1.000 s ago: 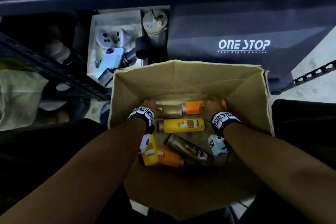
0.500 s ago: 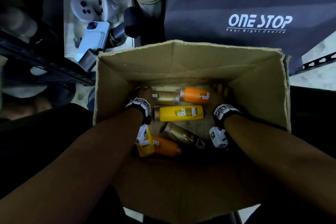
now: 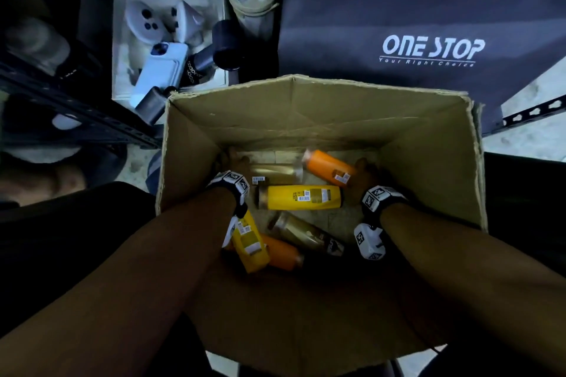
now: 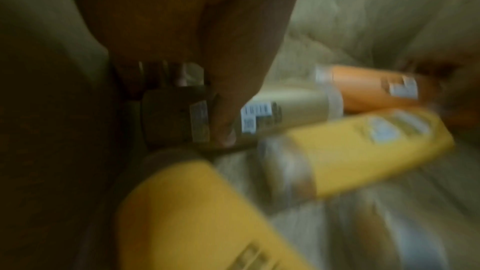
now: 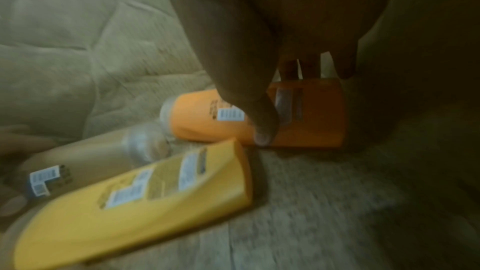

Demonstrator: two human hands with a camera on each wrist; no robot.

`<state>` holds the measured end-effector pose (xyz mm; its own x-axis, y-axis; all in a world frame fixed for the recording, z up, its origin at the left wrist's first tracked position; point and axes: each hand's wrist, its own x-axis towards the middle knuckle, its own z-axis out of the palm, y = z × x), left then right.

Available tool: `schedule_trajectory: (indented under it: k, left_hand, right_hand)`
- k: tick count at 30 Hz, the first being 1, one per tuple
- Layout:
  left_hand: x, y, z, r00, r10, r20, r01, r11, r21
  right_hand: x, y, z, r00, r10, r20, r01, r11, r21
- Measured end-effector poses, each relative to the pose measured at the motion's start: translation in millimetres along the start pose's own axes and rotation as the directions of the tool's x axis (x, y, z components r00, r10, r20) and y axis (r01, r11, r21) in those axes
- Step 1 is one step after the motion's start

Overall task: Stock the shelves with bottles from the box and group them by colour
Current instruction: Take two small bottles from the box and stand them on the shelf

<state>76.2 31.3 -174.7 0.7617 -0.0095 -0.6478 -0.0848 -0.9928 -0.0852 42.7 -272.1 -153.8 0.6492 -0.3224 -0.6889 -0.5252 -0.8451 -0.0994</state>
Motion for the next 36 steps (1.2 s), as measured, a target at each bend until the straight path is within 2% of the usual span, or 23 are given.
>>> schedule_trajectory:
  k: [3,8,10,14,17,20,23,27,32,36]
  left_hand:
    - [-7,2,-14,0.997,0.035,0.067,-0.035,0.999,0.010]
    - [-28,6,-44,0.996,0.085,-0.009,-0.084,0.993,0.084]
    - [-39,7,-56,0.996,0.084,-0.036,-0.079,0.990,0.116]
    - [-63,10,-79,0.991,0.032,-0.128,-0.038,0.998,-0.043]
    - [-72,22,-93,0.987,0.004,-0.162,-0.039,0.977,-0.209]
    - [-76,35,-102,0.982,-0.051,-0.182,-0.030,0.909,-0.416]
    - [-77,49,-95,0.967,-0.001,-0.255,-0.144,0.822,-0.551]
    - [-73,59,-78,0.945,0.072,-0.320,-0.262,0.753,-0.603]
    - [-69,63,-60,0.964,0.053,-0.259,-0.237,0.610,-0.756]
    - [-67,66,-49,0.974,0.042,-0.222,-0.213,0.501,-0.839]
  right_hand:
    - [-5,-1,-9,1.000,-0.026,0.011,0.027,0.997,-0.074]
    - [-21,-3,-37,0.991,-0.129,0.041,0.130,0.991,-0.025]
    - [-27,-3,-46,0.987,-0.162,0.007,0.162,0.987,-0.009]
    - [-43,-9,-60,0.961,-0.251,-0.113,0.264,0.957,0.120]
    - [-53,-18,-68,0.912,-0.340,-0.231,0.381,0.909,0.169]
    - [-62,-32,-68,0.855,-0.420,-0.306,0.474,0.871,0.128]
    - [-67,-39,-56,0.825,-0.452,-0.340,0.516,0.848,0.123]
    - [-69,-46,-38,0.848,-0.419,-0.325,0.508,0.816,0.274]
    - [-63,-45,-22,0.901,-0.335,-0.275,0.431,0.760,0.486]
    - [-51,-42,-11,0.951,-0.266,-0.157,0.304,0.717,0.627]
